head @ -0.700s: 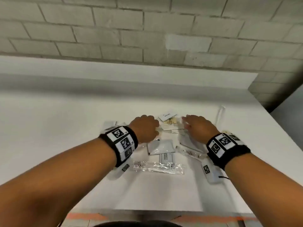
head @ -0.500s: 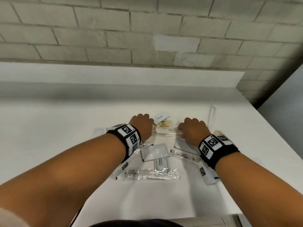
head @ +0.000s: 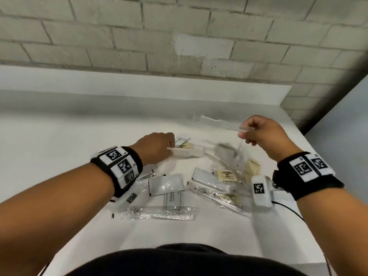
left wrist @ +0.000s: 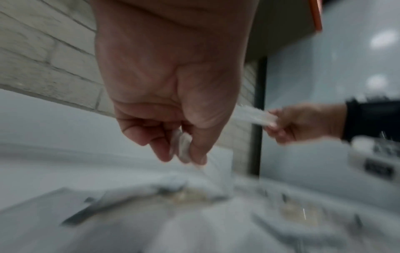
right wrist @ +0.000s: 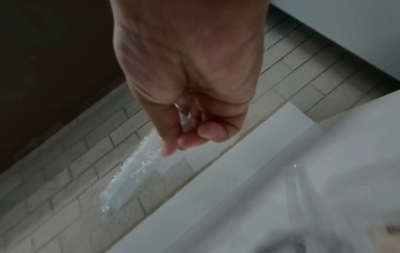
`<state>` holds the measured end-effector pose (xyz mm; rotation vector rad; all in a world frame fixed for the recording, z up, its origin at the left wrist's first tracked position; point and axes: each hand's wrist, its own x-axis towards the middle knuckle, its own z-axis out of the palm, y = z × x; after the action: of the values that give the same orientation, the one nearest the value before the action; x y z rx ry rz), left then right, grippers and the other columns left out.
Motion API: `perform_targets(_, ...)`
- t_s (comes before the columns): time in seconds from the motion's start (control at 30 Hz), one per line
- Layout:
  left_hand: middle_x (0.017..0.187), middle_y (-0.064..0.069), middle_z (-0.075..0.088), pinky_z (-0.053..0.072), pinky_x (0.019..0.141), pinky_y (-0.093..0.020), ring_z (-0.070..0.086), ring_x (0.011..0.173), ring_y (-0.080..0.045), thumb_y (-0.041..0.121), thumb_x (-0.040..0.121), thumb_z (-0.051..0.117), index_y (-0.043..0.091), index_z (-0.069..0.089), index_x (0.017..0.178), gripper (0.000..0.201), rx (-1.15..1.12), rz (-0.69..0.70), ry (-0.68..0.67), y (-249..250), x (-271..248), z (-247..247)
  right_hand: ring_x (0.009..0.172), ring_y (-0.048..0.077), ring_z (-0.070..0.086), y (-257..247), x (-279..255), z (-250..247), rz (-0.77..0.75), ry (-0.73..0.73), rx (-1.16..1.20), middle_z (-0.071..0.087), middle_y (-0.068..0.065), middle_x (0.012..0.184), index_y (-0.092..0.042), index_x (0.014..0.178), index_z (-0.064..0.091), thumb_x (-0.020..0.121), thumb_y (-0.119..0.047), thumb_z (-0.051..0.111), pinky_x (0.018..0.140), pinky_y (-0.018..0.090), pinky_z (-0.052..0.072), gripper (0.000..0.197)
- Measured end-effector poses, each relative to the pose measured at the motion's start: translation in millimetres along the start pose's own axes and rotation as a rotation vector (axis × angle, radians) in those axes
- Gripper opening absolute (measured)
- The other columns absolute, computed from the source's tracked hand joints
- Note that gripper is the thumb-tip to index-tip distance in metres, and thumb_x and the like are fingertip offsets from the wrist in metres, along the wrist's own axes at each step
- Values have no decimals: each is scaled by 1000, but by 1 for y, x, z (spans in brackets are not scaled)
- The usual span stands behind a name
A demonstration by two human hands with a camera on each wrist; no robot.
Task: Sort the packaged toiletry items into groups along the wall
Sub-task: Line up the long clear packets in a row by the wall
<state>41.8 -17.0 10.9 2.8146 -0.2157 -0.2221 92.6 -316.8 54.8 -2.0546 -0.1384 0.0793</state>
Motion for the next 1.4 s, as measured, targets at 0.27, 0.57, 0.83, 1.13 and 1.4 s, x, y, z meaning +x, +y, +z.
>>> perform_targets(0.27, 90, -6, 62, 50, 77, -31, 61, 87, -20, 20, 87, 66, 21, 56, 84, 11, -1197, -67, 451, 2, 10, -57, 70, 21, 65, 1, 17, -13, -74, 74, 543, 66, 3, 78, -23, 81, 51, 91, -11, 58, 67, 35, 50, 18)
perform_targets(0.57, 112, -4, 61, 45, 78, -30, 59, 96, -23, 29, 86, 59, 14, 54, 115, 33, -114, -295, 149, -8, 46, -30, 95, 22, 61, 23, 13, 78, 97, -423, -970, 64, 4, 105, -9, 108, 61, 78, -37, 70, 77, 30, 50, 42)
perform_targets(0.83, 73, 3, 52, 47, 70, -28, 54, 72, -18, 34, 79, 69, 11, 53, 94, 32, 275, -311, -245, -4, 58, 9, 94, 24, 60, 23, 29, 84, 138, -543, -976, 61, 7, 99, -3, 109, 62, 82, -24, 67, 76, 29, 48, 35)
perform_targets(1.13, 110, -9, 62, 42, 71, -28, 55, 92, -23, 27, 87, 55, 5, 57, 112, 33, 159, -299, -273, 9, 49, -9, 62, 21, 60, 9, 29, 1, 178, -199, -296, 62, 11, 77, -12, 103, 41, 87, -8, 51, 61, 35, 49, 19)
perform_targets(1.4, 91, 1, 68, 40, 57, -27, 60, 69, -16, 8, 88, 52, 19, 48, 116, 30, -184, -218, -174, 33, 33, -23, 67, 25, 61, 45, 32, -68, 222, -65, -495, 64, 7, 85, -21, 134, 43, 87, -3, 54, 59, 28, 44, 52)
